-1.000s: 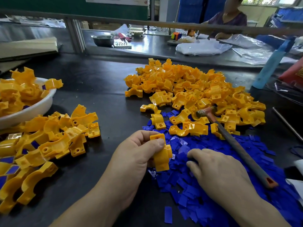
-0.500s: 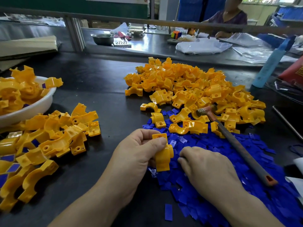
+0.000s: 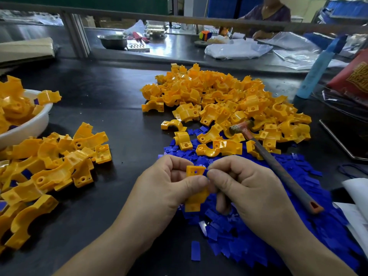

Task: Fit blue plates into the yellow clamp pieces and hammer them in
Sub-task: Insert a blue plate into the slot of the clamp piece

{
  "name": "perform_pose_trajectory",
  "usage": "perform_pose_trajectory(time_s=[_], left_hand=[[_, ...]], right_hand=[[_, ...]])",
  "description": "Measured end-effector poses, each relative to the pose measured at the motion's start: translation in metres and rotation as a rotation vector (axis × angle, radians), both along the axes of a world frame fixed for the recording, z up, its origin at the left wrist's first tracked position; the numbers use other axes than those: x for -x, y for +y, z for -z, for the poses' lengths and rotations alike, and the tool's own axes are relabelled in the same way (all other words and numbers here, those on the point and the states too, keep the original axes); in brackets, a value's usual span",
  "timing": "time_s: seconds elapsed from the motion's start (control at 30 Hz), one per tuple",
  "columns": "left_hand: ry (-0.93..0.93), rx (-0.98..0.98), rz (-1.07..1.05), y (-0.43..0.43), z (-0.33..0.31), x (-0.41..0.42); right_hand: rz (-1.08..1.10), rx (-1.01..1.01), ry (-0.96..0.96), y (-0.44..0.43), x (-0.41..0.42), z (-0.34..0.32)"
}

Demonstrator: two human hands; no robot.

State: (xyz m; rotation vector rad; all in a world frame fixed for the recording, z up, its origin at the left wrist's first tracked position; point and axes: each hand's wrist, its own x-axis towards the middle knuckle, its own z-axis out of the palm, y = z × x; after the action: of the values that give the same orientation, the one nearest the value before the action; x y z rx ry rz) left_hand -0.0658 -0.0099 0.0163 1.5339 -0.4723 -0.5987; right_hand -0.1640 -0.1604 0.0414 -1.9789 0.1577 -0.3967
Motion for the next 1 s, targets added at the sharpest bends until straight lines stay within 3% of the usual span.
perform_pose_trajectory(time_s=[0.07,0.23,0.33,0.43,0.6,1.0], left_hand=[[-0.007,0.014,0.064,0.001,0.000,0.002],[0.019,0.024,0.125,0.000,-0.002,0.003],[0.043,0.028,0.143,0.001,-0.003,0.003],[0.068,0.051,0.138,0.003,-0.005,0.002],[0.057,0.057,0.139,0.003,-0.005,0.003],[0.035,0.041,0.129,0.001,-0.001,0.005]], right_hand=[[-0.015,-0.010,-0.027,0.001,0.001,-0.002],[-0.021,0.233,-0.142,-0.002,0.003,0.000],[0.005,0.273,-0.158,-0.001,0.002,0.002],[0.076,0.221,-0.065,0.000,0.001,0.002],[-0.017,-0.080,-0.001,0.003,0.000,0.004],[-0.023,-0.134,-0.037,0.008,0.001,0.005]])
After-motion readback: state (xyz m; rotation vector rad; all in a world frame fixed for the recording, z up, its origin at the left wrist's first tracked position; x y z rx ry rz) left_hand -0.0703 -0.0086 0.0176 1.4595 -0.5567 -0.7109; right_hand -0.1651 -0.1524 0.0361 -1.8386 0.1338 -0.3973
